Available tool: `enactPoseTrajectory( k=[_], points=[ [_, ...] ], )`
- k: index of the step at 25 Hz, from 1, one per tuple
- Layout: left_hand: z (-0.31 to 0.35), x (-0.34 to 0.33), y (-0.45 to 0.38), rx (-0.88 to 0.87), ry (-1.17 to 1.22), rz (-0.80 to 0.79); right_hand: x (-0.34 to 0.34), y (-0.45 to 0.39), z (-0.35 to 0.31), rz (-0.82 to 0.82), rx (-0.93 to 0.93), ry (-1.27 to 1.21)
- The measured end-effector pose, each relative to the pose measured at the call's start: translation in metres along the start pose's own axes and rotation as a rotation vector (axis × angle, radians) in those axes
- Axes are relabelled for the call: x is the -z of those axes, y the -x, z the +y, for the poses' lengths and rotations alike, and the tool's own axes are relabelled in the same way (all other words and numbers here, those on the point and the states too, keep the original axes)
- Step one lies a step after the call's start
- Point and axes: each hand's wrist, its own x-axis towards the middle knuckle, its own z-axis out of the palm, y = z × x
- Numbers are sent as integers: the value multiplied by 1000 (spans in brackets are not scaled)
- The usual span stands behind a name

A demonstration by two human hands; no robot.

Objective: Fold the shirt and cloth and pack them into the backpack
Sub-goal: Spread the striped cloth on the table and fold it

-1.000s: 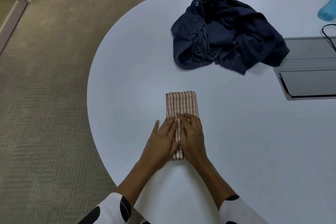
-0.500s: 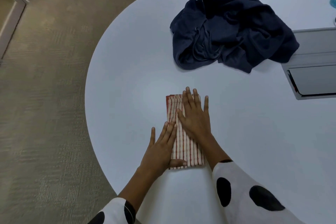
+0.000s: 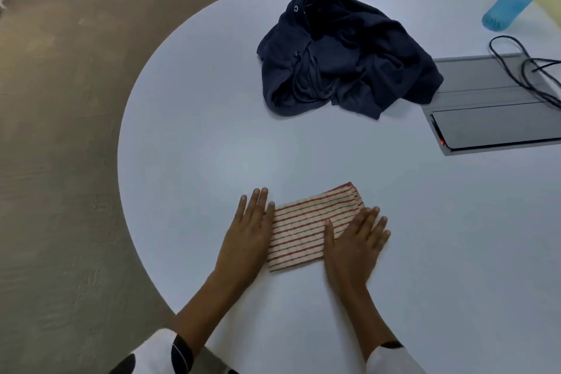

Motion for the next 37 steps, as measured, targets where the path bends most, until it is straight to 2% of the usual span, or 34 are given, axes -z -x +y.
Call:
enactPoseTrajectory(
  k=[1, 3, 6, 7, 8, 12, 15, 20, 24, 26, 29, 31, 33, 35, 37],
  points=[
    [14, -8, 10, 43, 65, -61, 1, 1, 2, 17, 61, -17],
    [26, -24, 32, 147, 181, -192, -2, 9, -11, -29, 377, -92],
    [42, -34, 49, 120, 219, -247, -2, 34, -12, -197, 831, -71],
    [37, -36, 50, 130, 212, -265, -6, 34, -12, -220, 894, -24],
    [34, -36, 46, 125, 203, -278, -5, 29, -9, -212, 867, 12],
    [37, -34, 39, 127, 141, -346, 11, -6, 28, -171, 506, -3],
    [61, -32, 30, 155, 120, -368, 20, -19, 50, -262, 499, 15],
    [123, -21, 13, 217, 221, -455, 47, -65, 83, -369, 648, -7],
    [132, -34, -1, 150, 199, -279, 66, -71, 107, -315, 581, -30],
    [130, -37, -11, 135, 227, -246, 70, -64, 116, -326, 550, -60],
    [137, -27, -24, 296, 381, -222, 77, -57, 125, -259, 505, -195],
    [150, -17, -26, 492, 418, -128, 81, -62, 128, -126, 317, -321],
    [164, -13, -25, 632, 411, -82, 90, -66, 128, -81, 181, -320],
    [172, -13, -26, 710, 435, -93, 95, -70, 131, -136, 102, -354],
    [171, -11, -31, 808, 536, -96, 102, -76, 131, -277, -36, -469]
  ],
)
